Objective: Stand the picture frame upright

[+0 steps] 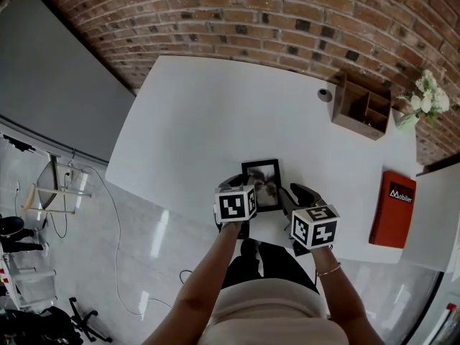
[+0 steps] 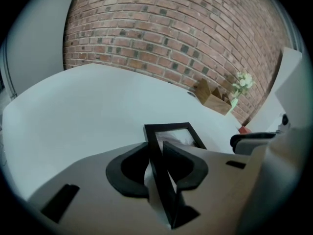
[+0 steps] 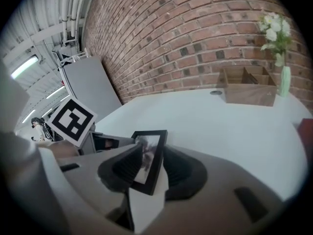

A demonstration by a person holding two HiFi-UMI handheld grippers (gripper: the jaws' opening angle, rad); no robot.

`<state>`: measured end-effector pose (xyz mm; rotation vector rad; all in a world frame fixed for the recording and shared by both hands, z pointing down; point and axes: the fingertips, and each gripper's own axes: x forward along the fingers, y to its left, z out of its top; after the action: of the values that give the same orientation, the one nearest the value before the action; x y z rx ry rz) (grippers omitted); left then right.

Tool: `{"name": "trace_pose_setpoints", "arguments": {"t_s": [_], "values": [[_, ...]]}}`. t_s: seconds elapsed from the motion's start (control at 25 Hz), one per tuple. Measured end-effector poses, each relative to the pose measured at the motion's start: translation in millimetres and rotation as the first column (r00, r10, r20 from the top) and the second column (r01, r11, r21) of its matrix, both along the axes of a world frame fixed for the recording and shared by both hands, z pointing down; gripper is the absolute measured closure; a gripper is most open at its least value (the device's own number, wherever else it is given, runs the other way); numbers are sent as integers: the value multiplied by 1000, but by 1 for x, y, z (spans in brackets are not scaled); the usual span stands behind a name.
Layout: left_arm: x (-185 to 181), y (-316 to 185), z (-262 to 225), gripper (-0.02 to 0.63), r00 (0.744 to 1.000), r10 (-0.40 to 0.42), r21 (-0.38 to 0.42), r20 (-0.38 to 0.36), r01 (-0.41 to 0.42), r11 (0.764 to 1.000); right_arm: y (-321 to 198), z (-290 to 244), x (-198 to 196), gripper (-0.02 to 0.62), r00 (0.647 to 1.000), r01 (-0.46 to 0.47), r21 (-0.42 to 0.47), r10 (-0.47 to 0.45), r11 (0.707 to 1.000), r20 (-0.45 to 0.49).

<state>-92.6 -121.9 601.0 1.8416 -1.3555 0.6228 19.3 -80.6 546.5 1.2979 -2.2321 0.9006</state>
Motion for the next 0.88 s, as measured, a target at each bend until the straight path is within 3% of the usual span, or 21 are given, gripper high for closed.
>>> {"name": "trace_pose_setpoints", "arguments": {"t_s": [0.2, 0.48, 0.88], "values": [[-1, 0, -4, 528, 999, -40, 29, -18, 41, 999, 2, 14, 2, 477, 1000, -7, -41, 6, 999, -27], [3, -2, -20, 541, 1000, -27, 141, -2, 27, 990, -1, 22, -2, 477, 1000, 7, -85, -8, 996, -10], [-2, 3, -29, 541, 995, -45, 215, -83, 62, 975, -1, 35, -10, 476, 999, 29, -151, -23, 988, 41]]}}
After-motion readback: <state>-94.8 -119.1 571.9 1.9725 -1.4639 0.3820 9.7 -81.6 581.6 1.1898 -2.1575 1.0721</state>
